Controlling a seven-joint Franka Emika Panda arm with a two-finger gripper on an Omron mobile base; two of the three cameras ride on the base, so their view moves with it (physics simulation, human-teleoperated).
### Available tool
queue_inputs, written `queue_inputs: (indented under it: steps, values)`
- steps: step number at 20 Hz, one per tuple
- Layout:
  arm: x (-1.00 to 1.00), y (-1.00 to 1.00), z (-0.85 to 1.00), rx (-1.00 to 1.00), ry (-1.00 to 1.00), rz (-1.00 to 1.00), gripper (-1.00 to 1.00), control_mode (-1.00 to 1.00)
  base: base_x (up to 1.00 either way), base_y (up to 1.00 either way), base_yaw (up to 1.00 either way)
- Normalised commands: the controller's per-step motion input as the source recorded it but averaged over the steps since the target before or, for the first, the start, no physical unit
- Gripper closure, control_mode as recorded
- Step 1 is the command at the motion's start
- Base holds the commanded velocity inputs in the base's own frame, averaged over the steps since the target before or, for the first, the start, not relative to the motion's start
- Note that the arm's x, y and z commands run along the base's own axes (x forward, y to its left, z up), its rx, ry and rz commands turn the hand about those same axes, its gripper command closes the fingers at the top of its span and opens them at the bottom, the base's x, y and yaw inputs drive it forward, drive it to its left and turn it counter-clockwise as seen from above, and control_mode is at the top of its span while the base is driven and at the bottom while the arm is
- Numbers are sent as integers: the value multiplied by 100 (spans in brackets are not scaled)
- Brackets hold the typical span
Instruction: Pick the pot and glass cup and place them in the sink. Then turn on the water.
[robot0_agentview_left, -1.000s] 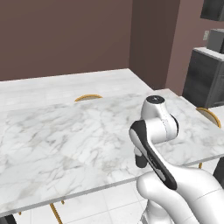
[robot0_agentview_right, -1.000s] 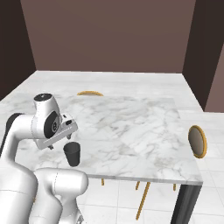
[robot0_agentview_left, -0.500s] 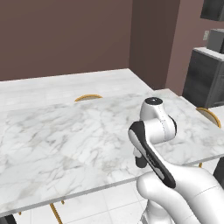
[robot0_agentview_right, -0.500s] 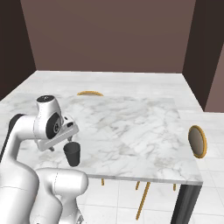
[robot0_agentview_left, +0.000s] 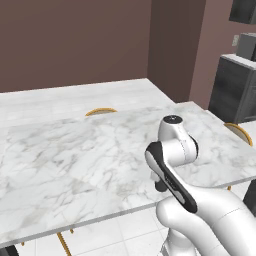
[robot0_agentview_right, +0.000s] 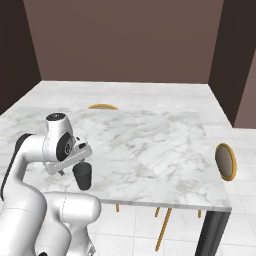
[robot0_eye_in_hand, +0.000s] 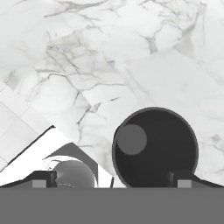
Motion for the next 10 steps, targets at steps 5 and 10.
queue_inputs:
  steps: [5,10]
  values:
    - [9,0,-23,0,0,-2,-100,-100,0,0,0]
    - [9,0,-19,0,0,-1,-100,-100,0,0,0]
